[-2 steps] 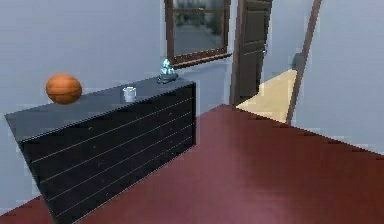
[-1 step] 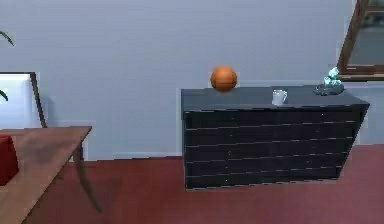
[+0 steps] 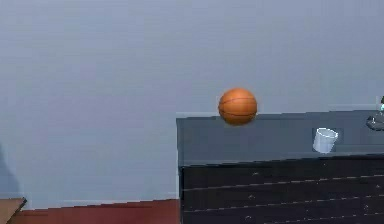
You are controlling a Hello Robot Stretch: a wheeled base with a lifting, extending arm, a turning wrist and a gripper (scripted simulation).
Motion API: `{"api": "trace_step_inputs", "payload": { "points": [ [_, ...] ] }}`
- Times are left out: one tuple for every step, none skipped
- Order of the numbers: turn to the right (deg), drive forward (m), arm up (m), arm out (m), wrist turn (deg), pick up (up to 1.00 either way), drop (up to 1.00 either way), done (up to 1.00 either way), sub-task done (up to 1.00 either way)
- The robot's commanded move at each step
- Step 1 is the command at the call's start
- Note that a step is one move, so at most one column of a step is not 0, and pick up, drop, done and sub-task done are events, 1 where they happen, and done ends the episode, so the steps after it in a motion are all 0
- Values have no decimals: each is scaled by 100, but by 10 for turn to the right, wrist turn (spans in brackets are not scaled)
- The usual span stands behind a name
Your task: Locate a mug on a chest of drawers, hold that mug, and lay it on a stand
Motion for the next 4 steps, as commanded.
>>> {"api": "trace_step_inputs", "payload": {
  "points": [
    [390, 0, 0, 0, 0, 0, 0, 0, 0],
    [0, 20, 0, 0, 0, 0, 0, 0, 0],
    [-450, 0, 0, 0, 0, 0, 0, 0, 0],
    [-420, 0, 0, 0, 0, 0, 0, 0, 0]
  ]
}}
